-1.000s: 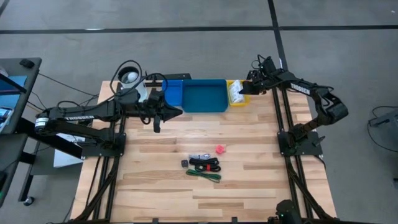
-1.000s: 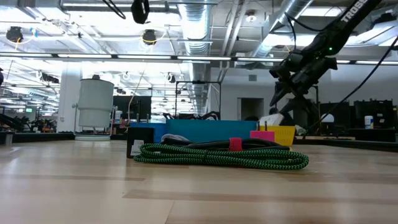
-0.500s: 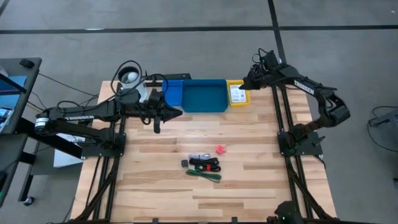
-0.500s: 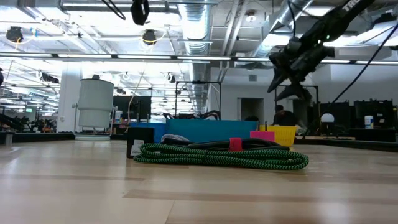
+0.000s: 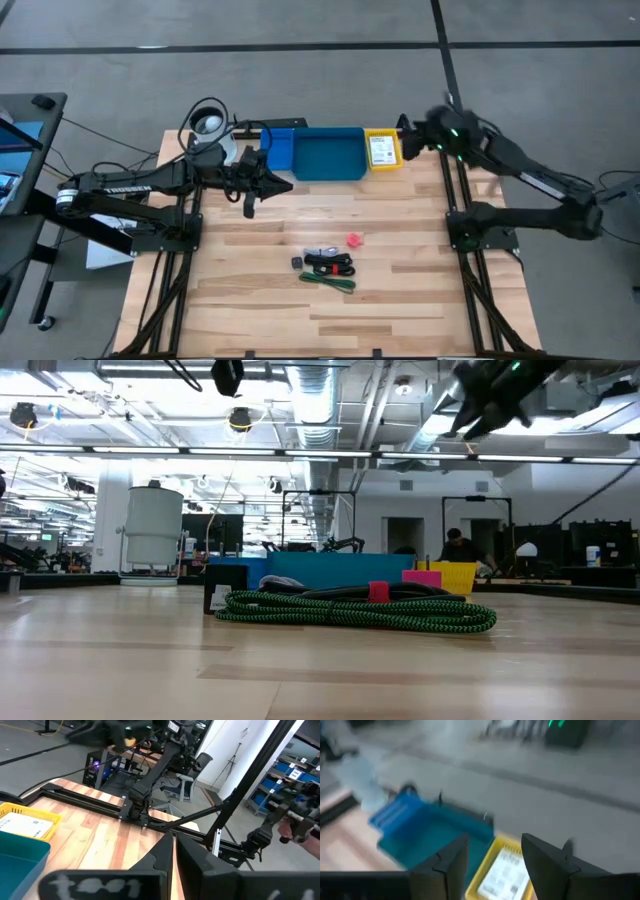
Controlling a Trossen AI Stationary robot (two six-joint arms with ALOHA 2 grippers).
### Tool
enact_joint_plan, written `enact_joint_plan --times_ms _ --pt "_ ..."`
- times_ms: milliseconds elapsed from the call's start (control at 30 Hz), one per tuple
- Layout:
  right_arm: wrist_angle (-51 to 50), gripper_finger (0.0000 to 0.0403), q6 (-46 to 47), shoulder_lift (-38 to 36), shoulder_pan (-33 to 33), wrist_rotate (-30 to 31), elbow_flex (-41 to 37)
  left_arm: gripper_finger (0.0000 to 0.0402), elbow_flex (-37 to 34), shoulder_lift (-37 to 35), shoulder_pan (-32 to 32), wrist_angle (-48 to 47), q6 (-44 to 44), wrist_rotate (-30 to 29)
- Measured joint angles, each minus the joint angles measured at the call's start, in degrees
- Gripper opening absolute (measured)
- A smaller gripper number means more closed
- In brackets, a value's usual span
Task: Pick and place items into bin
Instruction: Put the pink charger adapter into the blue bin
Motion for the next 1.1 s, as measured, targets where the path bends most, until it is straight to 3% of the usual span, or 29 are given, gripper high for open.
enact_joint_plan --times_ms 67,133,267,400,567,700,967,1100 --pt "2.59 0.0178 2.18 -4.34 6.09 7.1 -3.38 0.0009 0.0 -0.02 -0.01 0.0 -0.03 0.06" --pt "4.57 0.0178 5.41 -8.47 11.46 10.41 -8.27 0.0009 0.0 -0.02 -0.01 0.02 -0.04 0.03" --pt "11.51 0.0175 16.36 -14.7 20.99 11.26 -20.24 0.0009 0.0 -0.02 -0.01 0.06 -0.08 -0.73" --pt "25.91 0.0174 25.7 -15.98 28.99 11.26 -30.86 0.0009 0.0 -0.04 0.02 0.35 -0.28 -3.72" --pt "46.13 0.0175 22.12 -13.54 35.03 11.31 -37.01 0.0009 0.0 -0.04 0.51 -0.34 0.3 -6.51" --pt "55.01 0.0175 16.84 -10.61 38.4 10.12 -37.2 0.0009 0.0 -0.03 0.53 -5.41 3.65 -7.64" --pt "54.79 0.0171 18.96 -0.54 43.6 5.11 -37.15 0.0009 0.0 -0.02 0.48 -10.37 5.76 -7.62" --pt "54.98 0.0168 20.33 5.54 43.56 12.08 -36.31 0.0009 0.0 -0.02 0.47 -10.32 6.95 -7.13"
